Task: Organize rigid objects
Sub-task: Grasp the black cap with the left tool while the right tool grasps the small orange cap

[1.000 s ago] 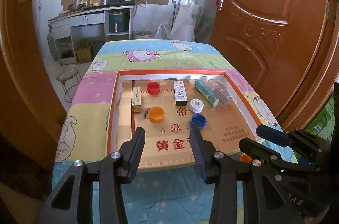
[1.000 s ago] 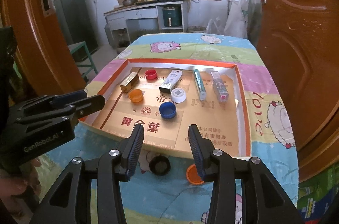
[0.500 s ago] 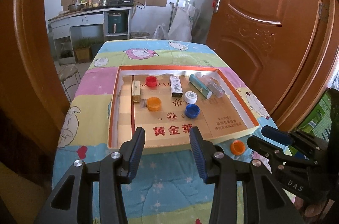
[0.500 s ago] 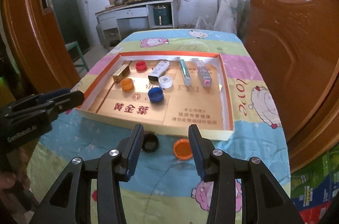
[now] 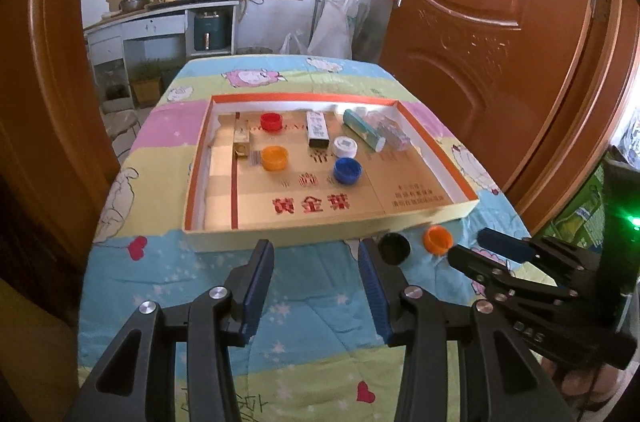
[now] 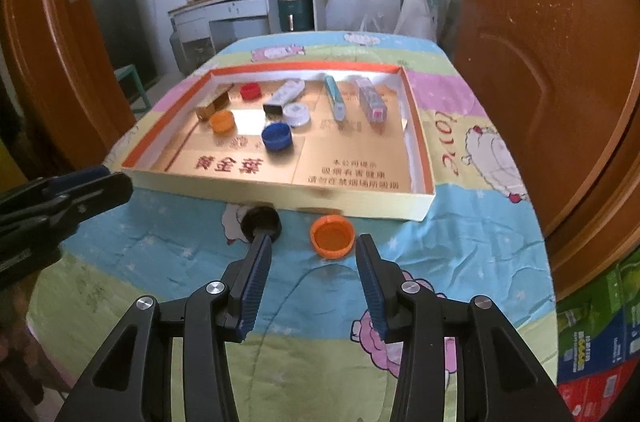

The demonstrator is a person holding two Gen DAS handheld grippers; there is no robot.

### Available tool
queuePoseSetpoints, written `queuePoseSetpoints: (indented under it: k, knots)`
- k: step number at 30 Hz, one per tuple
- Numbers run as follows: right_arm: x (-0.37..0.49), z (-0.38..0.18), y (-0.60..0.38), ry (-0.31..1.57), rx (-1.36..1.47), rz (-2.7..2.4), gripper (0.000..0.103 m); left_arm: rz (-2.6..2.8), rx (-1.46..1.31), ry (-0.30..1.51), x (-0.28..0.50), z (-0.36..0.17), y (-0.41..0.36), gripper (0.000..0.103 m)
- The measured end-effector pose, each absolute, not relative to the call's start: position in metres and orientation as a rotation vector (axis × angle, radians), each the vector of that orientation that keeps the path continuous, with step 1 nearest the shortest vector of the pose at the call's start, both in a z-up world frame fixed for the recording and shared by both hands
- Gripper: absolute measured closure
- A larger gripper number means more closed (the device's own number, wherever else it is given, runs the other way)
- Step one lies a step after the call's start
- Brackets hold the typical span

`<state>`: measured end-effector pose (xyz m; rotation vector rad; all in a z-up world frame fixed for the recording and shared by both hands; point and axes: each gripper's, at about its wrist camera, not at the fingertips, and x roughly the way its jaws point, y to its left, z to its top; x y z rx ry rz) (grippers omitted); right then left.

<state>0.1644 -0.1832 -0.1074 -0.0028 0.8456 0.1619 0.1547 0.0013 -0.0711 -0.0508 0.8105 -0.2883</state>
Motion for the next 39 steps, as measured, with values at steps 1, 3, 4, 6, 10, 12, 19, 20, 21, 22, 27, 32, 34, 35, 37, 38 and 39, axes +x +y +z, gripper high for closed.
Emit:
queuePoseSetpoints:
  k: [1,3,4,6,10,12,19,20,21,22,27,32,34,35,37,38,39]
  knots:
    - [0.167,-0.111,-0.184,0.85,-0.003,0.159,0.058,-0.291,-0.048,0.815,0.155,-0.073,0.0,0.059]
    - [0.172,-0.117,-0.184,0.859,-0.005,0.153,0.058,-0.294,-0.044,0.821,0.155,-0.075,-0.003,0.059]
    - [0.175,-0.12,-0.184,0.865,-0.007,0.149,0.058,-0.296,-0.043,0.825,0.156,-0.077,-0.003,0.059]
    - [0.182,-0.127,-0.185,0.879,-0.01,0.144,0.058,-0.301,-0.041,0.835,0.157,-0.08,-0.006,0.059]
    - [0.194,-0.138,-0.184,0.905,-0.017,0.143,0.058,-0.316,-0.031,0.853,0.161,-0.086,-0.012,0.059]
    - [0.2,-0.142,-0.183,0.916,-0.021,0.143,0.069,-0.326,-0.024,0.864,0.163,-0.089,-0.018,0.059]
    - [0.198,-0.137,-0.194,0.897,0.004,0.16,0.073,-0.392,0.003,0.905,0.174,-0.104,-0.048,0.059]
    - [0.195,-0.134,-0.198,0.886,0.009,0.155,0.073,-0.401,0.007,0.91,0.176,-0.106,-0.052,0.059]
    - [0.192,-0.132,-0.201,0.88,0.007,0.148,0.073,-0.412,0.013,0.915,0.177,-0.109,-0.058,0.059]
    - [0.189,-0.13,-0.204,0.873,0.005,0.141,0.073,-0.423,0.02,0.921,0.179,-0.112,-0.065,0.059]
    - [0.179,-0.122,-0.221,0.851,0.034,0.134,0.073,-0.427,0.054,0.939,0.186,-0.126,-0.087,0.059]
    - [0.176,-0.124,-0.233,0.852,0.065,0.138,0.073,-0.387,0.068,0.932,0.194,-0.132,-0.095,0.059]
    - [0.176,-0.126,-0.236,0.852,0.074,0.14,0.073,-0.375,0.073,0.927,0.197,-0.134,-0.097,0.059]
    - [0.176,-0.127,-0.237,0.853,0.077,0.14,0.073,-0.366,0.074,0.921,0.197,-0.134,-0.098,0.06]
    - [0.175,-0.127,-0.239,0.852,0.085,0.139,0.073,-0.334,0.082,0.913,0.197,-0.133,-0.096,0.072]
    - [0.175,-0.128,-0.24,0.851,0.091,0.139,0.073,-0.329,0.091,0.91,0.197,-0.133,-0.096,0.073]
    - [0.175,-0.127,-0.242,0.85,0.097,0.139,0.073,-0.335,0.088,0.911,0.197,-0.133,-0.095,0.073]
